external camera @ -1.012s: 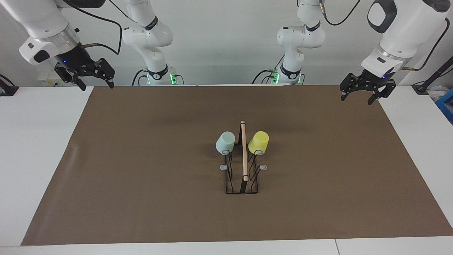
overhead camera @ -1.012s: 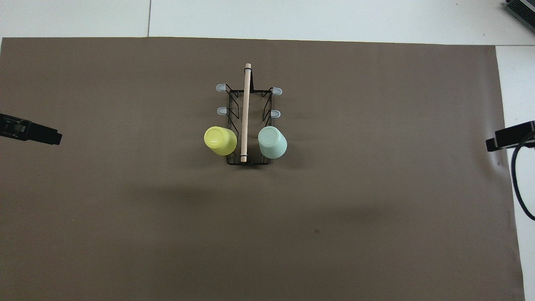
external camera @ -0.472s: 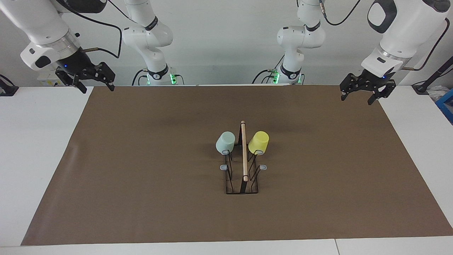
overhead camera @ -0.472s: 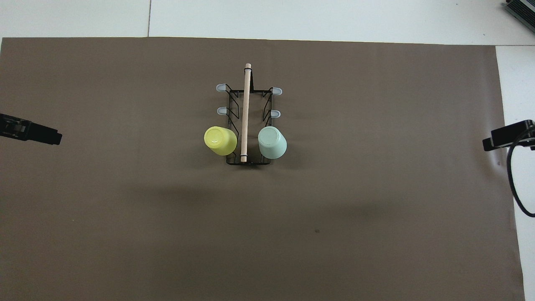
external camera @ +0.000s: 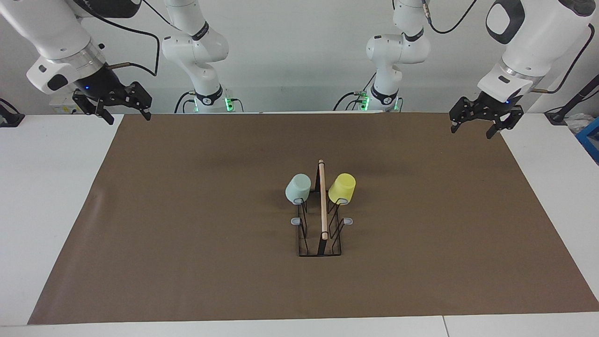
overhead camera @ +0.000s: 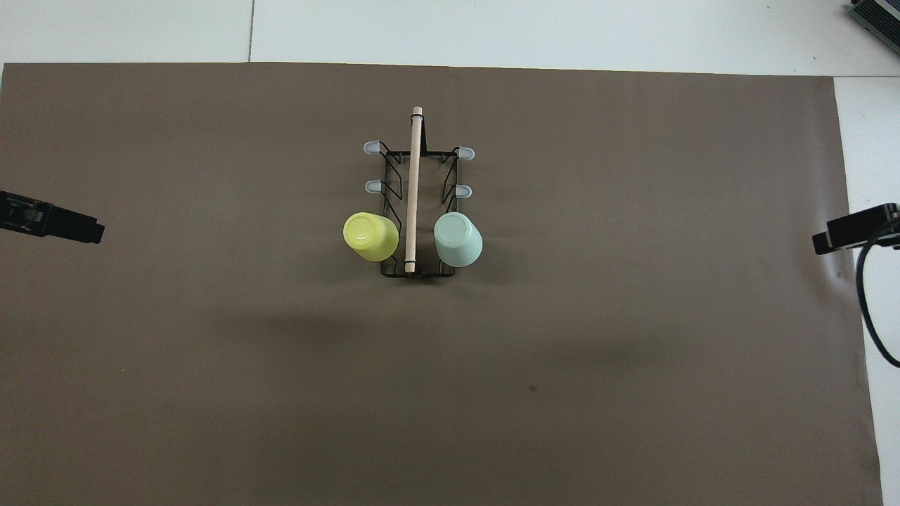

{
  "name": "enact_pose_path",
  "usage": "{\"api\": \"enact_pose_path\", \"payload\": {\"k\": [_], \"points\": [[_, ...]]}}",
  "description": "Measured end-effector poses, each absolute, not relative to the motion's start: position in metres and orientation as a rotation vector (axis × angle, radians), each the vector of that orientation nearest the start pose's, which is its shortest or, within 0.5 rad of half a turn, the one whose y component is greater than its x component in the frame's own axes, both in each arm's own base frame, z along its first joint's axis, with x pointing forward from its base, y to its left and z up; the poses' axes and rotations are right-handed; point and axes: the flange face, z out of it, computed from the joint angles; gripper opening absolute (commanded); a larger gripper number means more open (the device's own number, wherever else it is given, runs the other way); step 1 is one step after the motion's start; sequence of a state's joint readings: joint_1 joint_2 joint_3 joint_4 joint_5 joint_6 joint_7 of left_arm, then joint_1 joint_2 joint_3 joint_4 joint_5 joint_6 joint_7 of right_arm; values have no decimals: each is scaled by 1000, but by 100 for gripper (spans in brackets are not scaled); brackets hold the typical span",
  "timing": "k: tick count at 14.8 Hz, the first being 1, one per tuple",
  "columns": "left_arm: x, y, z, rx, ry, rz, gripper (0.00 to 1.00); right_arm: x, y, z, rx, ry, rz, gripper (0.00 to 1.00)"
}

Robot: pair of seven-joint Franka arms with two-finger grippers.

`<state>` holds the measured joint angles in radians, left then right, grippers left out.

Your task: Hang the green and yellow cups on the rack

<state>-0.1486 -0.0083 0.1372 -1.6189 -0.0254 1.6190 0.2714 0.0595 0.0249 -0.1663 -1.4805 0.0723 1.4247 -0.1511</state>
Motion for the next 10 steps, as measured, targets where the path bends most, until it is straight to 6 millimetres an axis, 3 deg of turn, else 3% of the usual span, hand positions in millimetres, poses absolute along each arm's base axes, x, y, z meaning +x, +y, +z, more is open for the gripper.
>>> {"api": "enact_pose_path", "payload": {"k": [10], "points": [[556, -9, 611, -3135, 445, -18, 100, 546, -50, 642, -3063, -77, 95, 100]]}}
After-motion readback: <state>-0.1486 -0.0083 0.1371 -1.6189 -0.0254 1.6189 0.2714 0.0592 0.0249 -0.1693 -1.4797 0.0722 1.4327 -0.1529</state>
